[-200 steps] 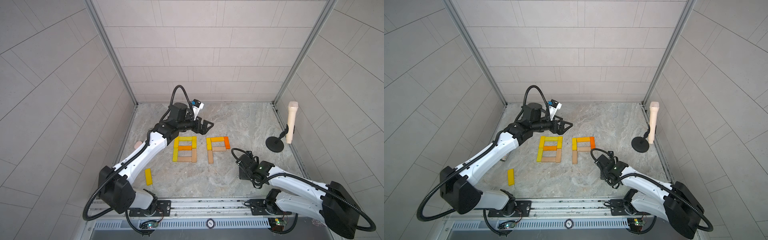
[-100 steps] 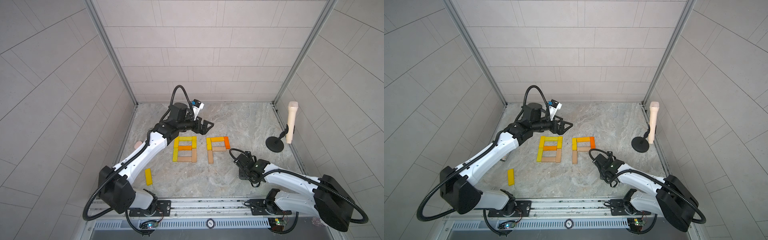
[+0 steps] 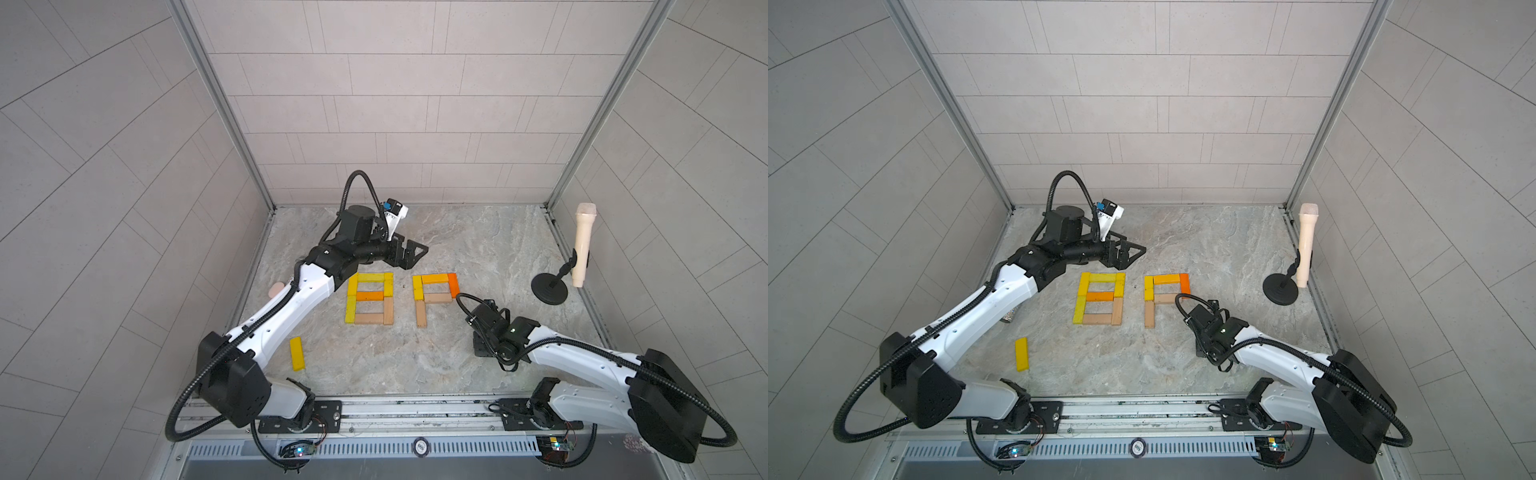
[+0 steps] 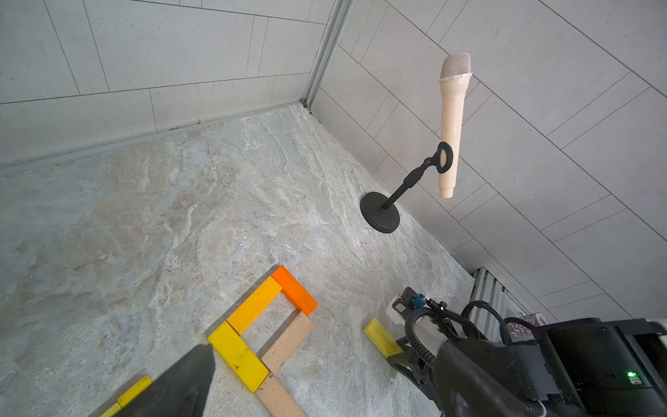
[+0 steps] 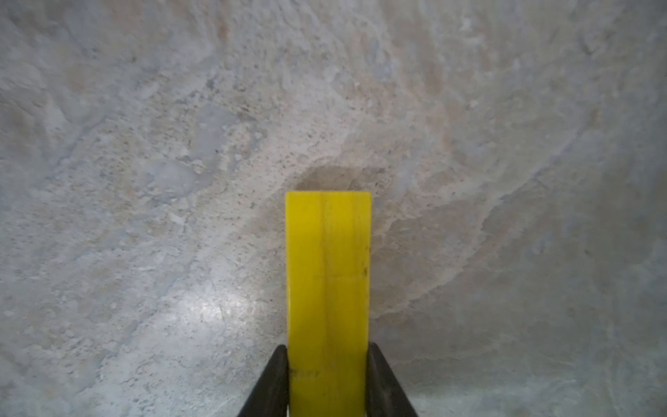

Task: Assemble the number 8 with building blocks
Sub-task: Assemble the building block at the center of the board.

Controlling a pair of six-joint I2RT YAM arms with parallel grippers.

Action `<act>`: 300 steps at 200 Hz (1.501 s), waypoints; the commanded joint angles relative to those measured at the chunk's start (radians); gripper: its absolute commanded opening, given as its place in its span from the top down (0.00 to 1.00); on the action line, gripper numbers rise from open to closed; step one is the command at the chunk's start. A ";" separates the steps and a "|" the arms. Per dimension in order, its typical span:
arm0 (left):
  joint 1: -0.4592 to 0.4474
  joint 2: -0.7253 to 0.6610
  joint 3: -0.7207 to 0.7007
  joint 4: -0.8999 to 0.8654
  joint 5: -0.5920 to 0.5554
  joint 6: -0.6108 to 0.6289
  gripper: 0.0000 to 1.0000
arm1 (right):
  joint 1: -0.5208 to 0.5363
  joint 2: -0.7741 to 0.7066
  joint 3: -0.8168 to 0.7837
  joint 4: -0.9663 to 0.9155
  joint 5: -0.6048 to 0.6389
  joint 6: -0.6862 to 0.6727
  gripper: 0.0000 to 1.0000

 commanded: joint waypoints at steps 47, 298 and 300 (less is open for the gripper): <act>-0.006 -0.016 -0.003 0.019 0.001 0.007 0.00 | 0.001 0.080 0.068 0.035 -0.014 -0.053 0.69; -0.014 -0.492 -0.400 -0.246 -0.040 0.101 0.00 | -0.026 0.193 0.115 0.136 -0.080 -0.075 0.69; -0.014 -0.500 -0.402 -0.249 -0.042 0.102 0.00 | -0.026 0.194 0.115 0.136 -0.080 -0.075 0.69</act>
